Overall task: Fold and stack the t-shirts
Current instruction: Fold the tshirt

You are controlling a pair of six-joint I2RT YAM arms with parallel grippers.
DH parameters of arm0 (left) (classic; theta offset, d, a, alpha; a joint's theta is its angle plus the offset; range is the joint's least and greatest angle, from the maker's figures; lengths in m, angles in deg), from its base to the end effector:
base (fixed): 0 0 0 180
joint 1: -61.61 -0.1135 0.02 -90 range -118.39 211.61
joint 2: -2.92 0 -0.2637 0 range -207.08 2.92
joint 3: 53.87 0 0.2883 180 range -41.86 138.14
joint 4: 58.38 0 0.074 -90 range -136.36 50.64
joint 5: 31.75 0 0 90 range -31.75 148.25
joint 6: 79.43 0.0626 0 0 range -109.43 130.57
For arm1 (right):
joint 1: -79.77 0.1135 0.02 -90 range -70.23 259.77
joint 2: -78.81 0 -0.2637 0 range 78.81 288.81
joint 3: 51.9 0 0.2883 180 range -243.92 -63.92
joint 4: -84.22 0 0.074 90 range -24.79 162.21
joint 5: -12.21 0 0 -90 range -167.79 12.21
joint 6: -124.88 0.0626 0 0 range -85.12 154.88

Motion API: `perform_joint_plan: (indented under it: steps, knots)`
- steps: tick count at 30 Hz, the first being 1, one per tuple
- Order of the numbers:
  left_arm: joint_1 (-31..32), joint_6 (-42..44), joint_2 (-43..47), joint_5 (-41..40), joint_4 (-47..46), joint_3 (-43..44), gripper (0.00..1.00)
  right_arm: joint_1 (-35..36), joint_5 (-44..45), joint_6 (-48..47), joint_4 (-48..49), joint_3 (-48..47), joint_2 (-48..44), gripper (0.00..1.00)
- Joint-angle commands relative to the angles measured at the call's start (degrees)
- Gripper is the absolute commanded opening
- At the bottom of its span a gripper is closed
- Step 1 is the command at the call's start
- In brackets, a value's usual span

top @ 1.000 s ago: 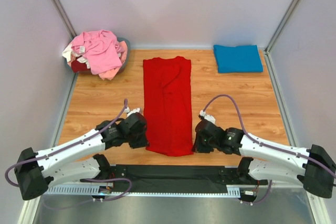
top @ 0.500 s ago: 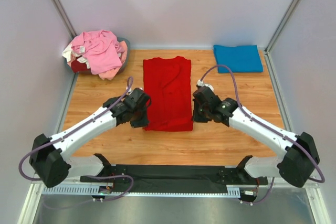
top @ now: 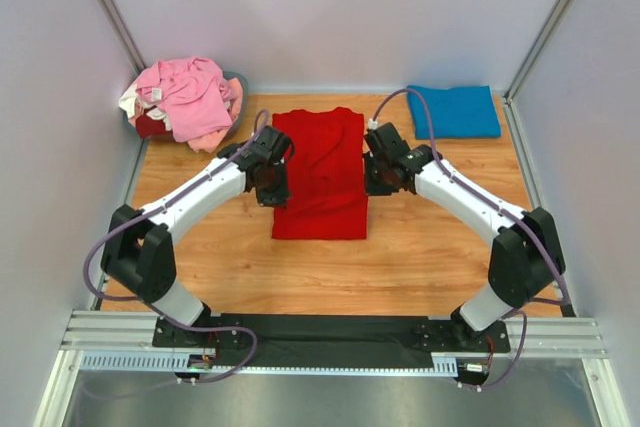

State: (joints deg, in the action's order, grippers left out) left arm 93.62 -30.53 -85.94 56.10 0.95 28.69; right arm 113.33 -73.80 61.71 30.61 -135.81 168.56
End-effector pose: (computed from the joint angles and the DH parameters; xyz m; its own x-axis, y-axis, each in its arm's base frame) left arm 0.3045 -0.1876 0.2211 -0.9216 -0.1986 -0.3334 -0.1185 0.9621 -0.2455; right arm 0.3149 0.2037 0.2304 -0.8760 -0.0408 -0.4806 -0.1419 0.9741 0.1759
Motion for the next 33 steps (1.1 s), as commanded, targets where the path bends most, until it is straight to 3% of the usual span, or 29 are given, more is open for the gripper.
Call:
perform_joint_plan:
  steps: [1, 18, 23, 24, 25, 26, 27, 28, 33]
  knots:
    - [-1.5, 3.6, -2.9, 1.4, -0.6, 3.9, 0.0, -1.8, -1.4, -3.9, 0.3, -4.9, 3.0, 0.0]
    - [-7.0, 7.6, -19.8, 3.1, -0.5, 15.7, 0.01, -6.0, -5.0, -5.9, -0.8, -15.5, 20.0, 0.0]
    - [-8.7, 8.4, -27.7, 5.0, 2.3, 23.4, 0.15, -7.6, -4.1, -5.3, -4.6, -23.6, 27.3, 0.01]
    - [-9.0, 8.3, -28.6, 5.1, 3.1, 25.0, 0.2, -7.9, -4.3, -5.3, -5.3, -25.5, 28.5, 0.05]
    - [-9.3, 8.4, -29.4, 5.5, 4.3, 26.4, 0.25, -8.9, -4.9, -5.5, -7.4, -29.2, 30.8, 0.19]
    - [-9.5, 8.4, -30.5, 5.1, 5.0, 29.4, 0.37, -9.6, -6.5, -5.5, -8.6, -31.7, 32.0, 0.3]
    - [-9.9, 8.2, -30.9, 4.8, 5.9, 31.2, 0.43, -10.3, -7.0, -5.6, -10.5, -33.8, 32.9, 0.51]
    - [-10.6, 8.1, -31.3, 4.9, 7.3, 33.0, 0.47, -11.6, -7.2, -5.7, -11.7, -36.1, 34.6, 0.58]
    - [-13.5, 7.1, -32.4, 5.7, 13.7, 46.9, 0.59, -15.2, -7.9, -6.1, -21.6, -57.2, 38.5, 0.64]
